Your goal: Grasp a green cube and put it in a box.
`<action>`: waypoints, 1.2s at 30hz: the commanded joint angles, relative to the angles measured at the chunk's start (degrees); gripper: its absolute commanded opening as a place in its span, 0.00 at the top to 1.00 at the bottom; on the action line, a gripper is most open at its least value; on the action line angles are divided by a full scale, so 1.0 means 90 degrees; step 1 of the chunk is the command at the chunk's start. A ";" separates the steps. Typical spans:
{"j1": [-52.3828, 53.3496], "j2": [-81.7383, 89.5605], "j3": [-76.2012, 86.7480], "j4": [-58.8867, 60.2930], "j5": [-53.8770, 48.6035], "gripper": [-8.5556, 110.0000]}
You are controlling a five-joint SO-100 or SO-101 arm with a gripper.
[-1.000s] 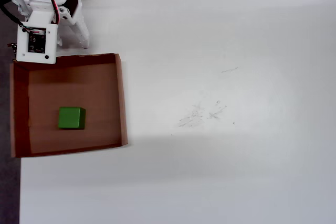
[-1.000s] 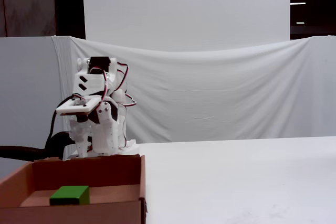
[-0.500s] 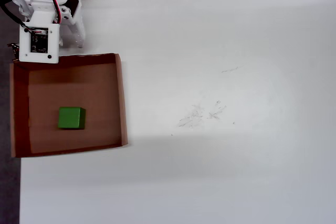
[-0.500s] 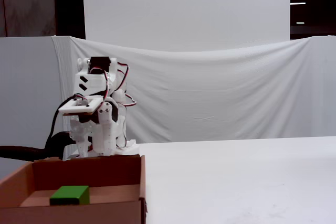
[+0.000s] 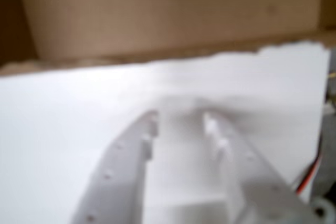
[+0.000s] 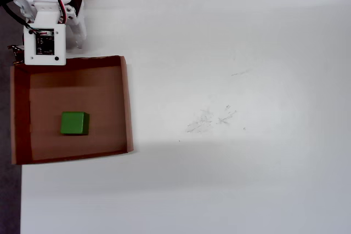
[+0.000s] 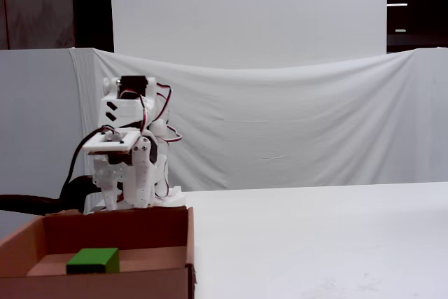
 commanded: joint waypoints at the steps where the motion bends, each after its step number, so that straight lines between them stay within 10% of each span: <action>1: -0.0059 0.0039 -0.0029 0.0010 -0.0127 0.84; 36: -0.0049 0.0039 -0.0029 -0.0010 -0.0039 0.75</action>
